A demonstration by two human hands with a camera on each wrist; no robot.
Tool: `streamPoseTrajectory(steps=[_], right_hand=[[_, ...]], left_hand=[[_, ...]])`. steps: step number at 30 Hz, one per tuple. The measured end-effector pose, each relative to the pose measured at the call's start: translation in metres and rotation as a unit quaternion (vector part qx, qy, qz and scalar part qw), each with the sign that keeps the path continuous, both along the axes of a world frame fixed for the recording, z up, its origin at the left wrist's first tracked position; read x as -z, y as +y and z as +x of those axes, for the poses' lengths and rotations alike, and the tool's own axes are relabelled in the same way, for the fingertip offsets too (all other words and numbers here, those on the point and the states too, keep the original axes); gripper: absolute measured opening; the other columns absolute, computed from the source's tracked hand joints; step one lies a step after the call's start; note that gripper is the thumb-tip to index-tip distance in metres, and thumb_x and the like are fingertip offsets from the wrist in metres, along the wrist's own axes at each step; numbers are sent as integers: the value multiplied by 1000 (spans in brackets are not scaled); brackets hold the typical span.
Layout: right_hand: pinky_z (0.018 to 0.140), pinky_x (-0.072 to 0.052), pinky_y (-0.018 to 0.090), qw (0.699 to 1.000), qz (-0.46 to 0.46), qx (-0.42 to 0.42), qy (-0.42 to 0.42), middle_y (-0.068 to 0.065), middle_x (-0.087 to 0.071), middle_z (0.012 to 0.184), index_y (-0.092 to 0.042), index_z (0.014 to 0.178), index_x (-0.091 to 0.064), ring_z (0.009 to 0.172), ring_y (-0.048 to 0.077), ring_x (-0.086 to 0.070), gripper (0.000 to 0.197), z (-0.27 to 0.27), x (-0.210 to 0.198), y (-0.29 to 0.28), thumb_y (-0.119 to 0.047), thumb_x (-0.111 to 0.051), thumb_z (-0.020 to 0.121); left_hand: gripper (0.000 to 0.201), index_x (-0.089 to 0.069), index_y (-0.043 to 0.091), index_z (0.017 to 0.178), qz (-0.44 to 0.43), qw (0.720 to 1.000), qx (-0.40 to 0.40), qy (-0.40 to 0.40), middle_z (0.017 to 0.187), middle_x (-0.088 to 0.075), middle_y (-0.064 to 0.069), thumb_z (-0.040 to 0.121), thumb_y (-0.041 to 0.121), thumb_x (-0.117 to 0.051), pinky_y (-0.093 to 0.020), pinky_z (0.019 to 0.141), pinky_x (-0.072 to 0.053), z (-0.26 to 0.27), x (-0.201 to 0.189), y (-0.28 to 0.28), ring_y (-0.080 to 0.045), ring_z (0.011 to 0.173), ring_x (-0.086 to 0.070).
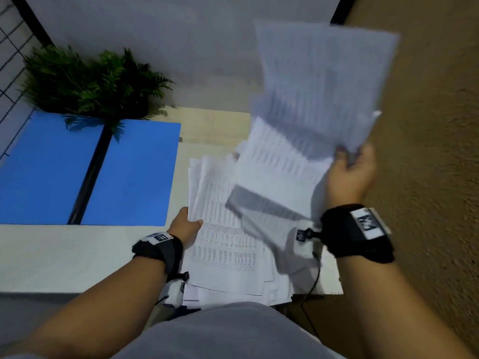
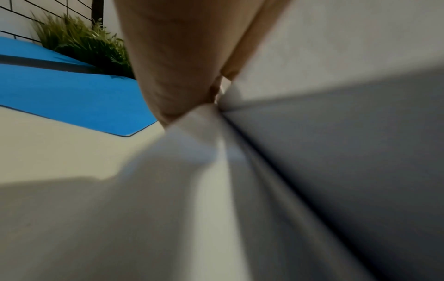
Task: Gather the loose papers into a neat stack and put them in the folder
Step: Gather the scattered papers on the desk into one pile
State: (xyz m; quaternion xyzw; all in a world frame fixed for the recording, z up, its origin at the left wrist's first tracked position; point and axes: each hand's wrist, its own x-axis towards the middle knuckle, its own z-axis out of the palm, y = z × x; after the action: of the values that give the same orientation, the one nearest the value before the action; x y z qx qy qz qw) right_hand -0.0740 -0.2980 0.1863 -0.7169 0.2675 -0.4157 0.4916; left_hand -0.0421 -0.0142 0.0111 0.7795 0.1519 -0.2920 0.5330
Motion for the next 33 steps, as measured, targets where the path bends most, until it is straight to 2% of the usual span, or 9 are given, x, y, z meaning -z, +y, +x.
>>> streamPoseTrajectory(steps=[3, 7, 10, 14, 18, 23, 25, 28, 33], right_hand=[[89, -49, 18, 984, 76, -63, 145, 3, -58, 112, -9, 119, -55, 101, 10, -57, 23, 4, 57, 32, -7, -47, 97], [75, -38, -2, 941, 164, -134, 265, -3, -48, 115, -13, 133, -48, 102, 14, -48, 42, 5, 108, 59, 7, -34, 98], [68, -42, 21, 888, 170, -175, 390, -10, -48, 93, -34, 102, -53, 78, 12, -48, 26, 6, 146, 59, -9, -44, 96], [57, -36, 20, 813, 86, -262, 513, -7, -38, 77, -16, 91, -40, 63, 12, -38, 31, -2, 164, 60, 13, -38, 80], [63, -47, 32, 784, 88, -321, 523, 8, -52, 82, -5, 104, -50, 73, 23, -52, 36, -19, 170, 61, 14, -49, 73], [90, -48, 35, 877, 44, -159, 451, 4, -60, 111, -15, 117, -55, 104, 23, -57, 44, -15, 155, 21, -21, -75, 79], [98, -44, 46, 871, -20, -53, 488, 9, -53, 128, -16, 129, -50, 120, 30, -48, 59, -13, 152, -5, -29, -76, 77], [102, -42, 45, 858, 77, -54, 505, 15, -46, 138, -12, 139, -38, 125, 35, -47, 73, -19, 160, -29, -34, -74, 80], [87, -38, 28, 878, 99, -81, 460, 20, -52, 129, -4, 136, -41, 110, 32, -53, 41, -23, 179, -21, -18, -50, 99]], left_hand=[[49, -32, 15, 145, 21, 999, 17, 24, 138, -51, -12, 100, 31, -44, -41, 101, -44, 1, -11, 1, -34, 120, -52], [63, -21, 13, 153, 72, 994, 66, 52, 157, -31, -12, 102, 50, -24, -38, 107, -31, 6, -21, 5, -32, 142, -33], [70, -18, 17, 155, 105, 989, 77, 72, 162, -22, -8, 99, 59, -16, -43, 119, -16, 10, -20, 11, -29, 148, -22], [88, -6, 17, 156, 37, 992, 65, 102, 162, -19, -3, 91, 68, -38, -39, 119, -19, 5, -13, 17, -25, 148, -25], [76, -27, 9, 148, 9, 996, 65, 62, 143, -45, -1, 91, 47, -60, -29, 93, -40, 0, -10, 17, -19, 115, -48], [82, -28, 5, 148, 72, 994, 82, 28, 148, -43, -9, 87, 45, -66, -32, 107, -38, -5, -3, 14, -29, 135, -44], [87, -27, 6, 148, 85, 993, 80, 21, 151, -41, -10, 85, 53, -64, -36, 109, -38, -7, -2, 13, -30, 134, -45], [80, -39, 9, 135, 88, 994, 58, 3, 130, -56, -6, 81, 61, -63, -38, 94, -48, -7, 3, 12, -27, 114, -56], [54, -54, 10, 128, 81, 994, 73, -23, 124, -63, 0, 82, 29, -75, -32, 92, -49, -5, 8, 8, -23, 108, -61]])
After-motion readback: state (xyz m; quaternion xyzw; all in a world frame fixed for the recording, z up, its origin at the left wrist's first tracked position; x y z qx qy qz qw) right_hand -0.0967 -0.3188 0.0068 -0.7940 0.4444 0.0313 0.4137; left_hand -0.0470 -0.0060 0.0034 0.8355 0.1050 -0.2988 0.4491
